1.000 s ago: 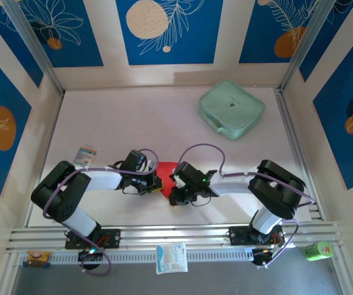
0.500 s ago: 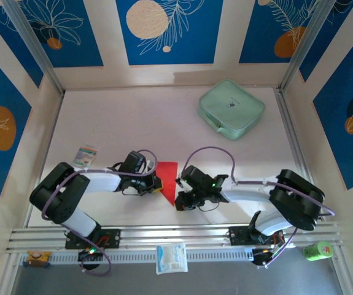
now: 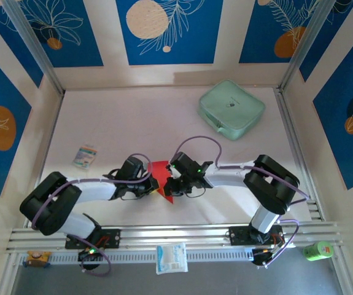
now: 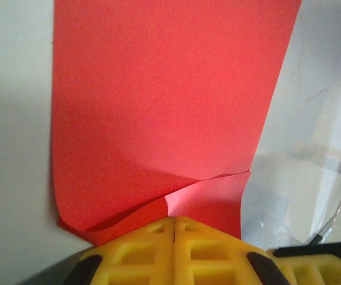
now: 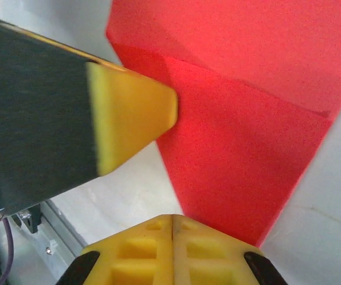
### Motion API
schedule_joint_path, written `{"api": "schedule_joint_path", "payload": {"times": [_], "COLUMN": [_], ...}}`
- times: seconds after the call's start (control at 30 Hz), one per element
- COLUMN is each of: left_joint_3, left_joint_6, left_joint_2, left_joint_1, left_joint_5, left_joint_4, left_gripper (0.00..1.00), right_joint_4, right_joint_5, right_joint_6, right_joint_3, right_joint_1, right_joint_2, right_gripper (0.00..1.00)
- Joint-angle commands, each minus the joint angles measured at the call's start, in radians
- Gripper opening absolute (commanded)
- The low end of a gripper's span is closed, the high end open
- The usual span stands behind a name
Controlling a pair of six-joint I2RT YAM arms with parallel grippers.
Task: Fold a paper plane with a square sheet of paper (pick it up from the middle)
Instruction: Third fold the triangle at the center of the table.
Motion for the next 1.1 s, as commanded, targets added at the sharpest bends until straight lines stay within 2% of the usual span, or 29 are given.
{"api": "schedule_joint_path", "payload": {"times": [0.0, 0.13, 0.33, 0.53, 0.63, 0.77, 0.9, 1.07], "left_joint_3": [-0.005, 0.019, 0.082, 0.077, 0.068, 0.049, 0.044, 0.008], "left_joint_6": [0.011, 0.044, 0.127, 0.085, 0.058, 0.046, 0.068, 0.104], "left_joint_2": [0.005, -0.003, -0.101, -0.031, 0.018, 0.051, 0.027, 0.013], "left_joint_1": [-0.006, -0.006, -0.006, -0.019, -0.026, -0.026, -0.014, 0.049], "left_joint_5": [-0.044, -0.032, -0.029, 0.069, 0.082, 0.066, -0.03, -0.038], "left_joint_4": [-0.08, -0.101, -0.202, -0.11, -0.046, -0.01, -0.127, -0.155], "left_gripper": [0.02, 0.05, 0.07, 0.04, 0.04, 0.04, 0.03, 0.03], "right_joint_4": [-0.024, -0.019, -0.03, -0.053, -0.057, -0.063, -0.074, -0.083], "right_joint_5": [-0.036, -0.039, -0.013, 0.001, 0.0, 0.003, 0.01, 0.016], "right_joint_6": [0.001, 0.028, 0.059, 0.069, 0.068, 0.075, 0.075, 0.068], "right_joint_3": [-0.001, -0.049, -0.08, -0.069, -0.067, -0.079, -0.085, -0.089], "right_joint_1": [-0.017, -0.022, -0.022, -0.022, -0.026, -0.031, -0.031, -0.025], "right_joint_2": [0.026, 0.035, 0.035, 0.044, 0.053, 0.055, 0.053, 0.054], "right_gripper": [0.06, 0.04, 0.03, 0.02, 0.02, 0.02, 0.02, 0.01]}}
